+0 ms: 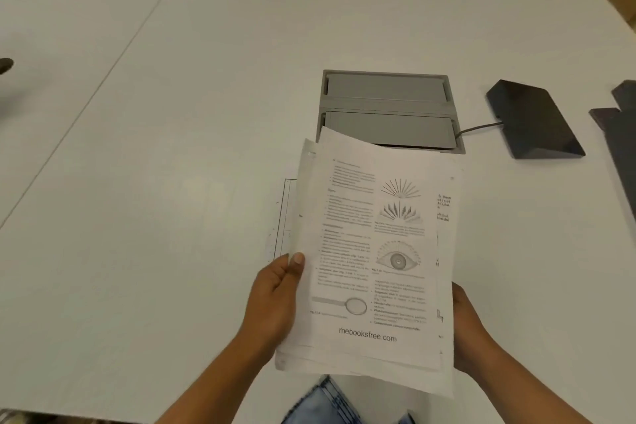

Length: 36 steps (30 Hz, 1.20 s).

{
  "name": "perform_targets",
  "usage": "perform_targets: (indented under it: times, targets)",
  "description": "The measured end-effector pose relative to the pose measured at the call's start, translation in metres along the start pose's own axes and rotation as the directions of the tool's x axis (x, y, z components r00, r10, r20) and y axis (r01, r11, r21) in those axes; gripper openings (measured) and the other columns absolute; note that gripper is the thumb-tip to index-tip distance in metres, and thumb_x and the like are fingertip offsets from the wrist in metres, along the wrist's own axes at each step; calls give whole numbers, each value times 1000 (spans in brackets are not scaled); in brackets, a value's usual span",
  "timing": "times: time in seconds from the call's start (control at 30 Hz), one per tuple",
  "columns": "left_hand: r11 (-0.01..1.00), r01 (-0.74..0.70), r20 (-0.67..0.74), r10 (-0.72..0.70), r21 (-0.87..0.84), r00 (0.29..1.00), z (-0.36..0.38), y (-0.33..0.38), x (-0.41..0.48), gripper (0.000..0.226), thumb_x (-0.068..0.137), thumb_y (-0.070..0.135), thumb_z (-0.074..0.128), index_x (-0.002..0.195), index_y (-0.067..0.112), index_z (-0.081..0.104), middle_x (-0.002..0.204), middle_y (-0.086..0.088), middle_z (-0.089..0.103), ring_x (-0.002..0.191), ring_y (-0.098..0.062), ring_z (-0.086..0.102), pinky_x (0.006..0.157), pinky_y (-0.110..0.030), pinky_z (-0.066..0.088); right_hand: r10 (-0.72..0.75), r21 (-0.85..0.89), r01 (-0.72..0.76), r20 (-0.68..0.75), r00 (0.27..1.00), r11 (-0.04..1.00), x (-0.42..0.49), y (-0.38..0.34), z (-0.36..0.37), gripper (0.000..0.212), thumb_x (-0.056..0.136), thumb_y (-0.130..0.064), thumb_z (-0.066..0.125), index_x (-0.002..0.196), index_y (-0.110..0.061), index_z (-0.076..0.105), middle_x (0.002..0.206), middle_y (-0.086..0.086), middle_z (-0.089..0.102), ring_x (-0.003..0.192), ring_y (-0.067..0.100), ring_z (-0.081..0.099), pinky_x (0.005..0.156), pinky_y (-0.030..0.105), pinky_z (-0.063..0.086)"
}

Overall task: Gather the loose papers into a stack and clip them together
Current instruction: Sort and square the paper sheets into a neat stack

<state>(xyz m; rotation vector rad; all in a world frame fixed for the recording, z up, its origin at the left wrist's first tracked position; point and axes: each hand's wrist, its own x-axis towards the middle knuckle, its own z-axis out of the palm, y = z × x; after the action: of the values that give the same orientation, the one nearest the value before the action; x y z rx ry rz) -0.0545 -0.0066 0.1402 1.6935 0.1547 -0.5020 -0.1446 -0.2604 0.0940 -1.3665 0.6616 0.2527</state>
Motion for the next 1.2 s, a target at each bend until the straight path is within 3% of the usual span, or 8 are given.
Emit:
perform_targets:
  times: [0.2, 0.3, 0.47, 0.6, 0.67, 0.9, 1.07, 1.2]
  targets:
    - [972, -57, -100, 82, 228, 992, 6, 0, 7, 20, 88, 49, 60, 107, 45, 54, 112, 20, 59, 95, 0, 61, 72, -15, 50, -17, -22, 17, 23, 1000, 1000, -2, -9, -2, 28, 95, -5, 56, 99, -22, 78, 99, 10, 79, 89, 28, 76, 64, 34, 59]
    - [996, 80, 21, -81, 27, 996, 5, 6, 14, 42, 89, 36, 69, 127, 35, 51, 120, 19, 64, 104, -6, 66, 84, -26, 56, -19, 7, 19, -2, 1000, 1000, -3, -11, -5, 27, 98, -10, 54, 97, -23, 78, 98, 11, 78, 85, 26, 76, 63, 32, 59]
    - [959, 226, 193, -192, -171, 962, 12, 13, 16, 25, 96, 14, 61, 120, 17, 68, 114, -2, 76, 101, -23, 74, 88, -45, 60, 50, 188, -47, -14, 999, 981, -1, -12, -14, 55, 83, -73, 31, 107, -46, 72, 107, -10, 77, 98, 12, 73, 77, 31, 58]
    - [954, 240, 191, -206, -179, 960, 20, 13, 16, 24, 97, 11, 59, 119, 15, 67, 112, -6, 76, 98, -27, 75, 84, -48, 61, -95, 185, 91, 8, 995, 978, 1, -17, -15, 32, 87, -29, 63, 118, -26, 70, 123, 9, 71, 110, 29, 69, 80, 37, 59]
    - [962, 205, 198, -168, -180, 966, 23, 14, 16, 28, 95, 7, 62, 121, 15, 66, 113, -6, 76, 100, -28, 74, 86, -49, 60, -138, 172, 144, -47, 989, 975, 1, -20, -18, 38, 80, -17, 71, 118, -24, 70, 121, 8, 72, 109, 29, 70, 79, 36, 59]
    - [999, -7, 160, 12, -36, 987, 49, 31, 22, 42, 81, 5, 78, 113, 29, 64, 107, 3, 72, 98, -19, 69, 67, -24, 62, -324, 75, 331, -95, 941, 941, -2, -44, -13, 44, 74, -25, 82, 117, -24, 70, 118, 2, 74, 106, 20, 71, 78, 31, 59]
    - [988, -137, 42, 140, -69, 989, 62, 38, 24, 41, 81, 22, 80, 119, 24, 64, 109, 2, 72, 100, -20, 70, 81, -41, 63, -399, 5, 405, -162, 903, 914, -7, -56, -12, 37, 69, -39, 83, 104, -32, 76, 105, -2, 78, 95, 17, 74, 69, 25, 58]
    - [967, -241, 58, 246, -85, 967, 63, 32, 26, 29, 77, 32, 81, 104, 39, 71, 96, 12, 76, 91, -10, 72, 70, -29, 63, -418, -55, 414, -127, 900, 909, -8, -49, -15, 36, 69, -32, 82, 103, -41, 74, 104, -6, 78, 95, 13, 74, 70, 22, 58]
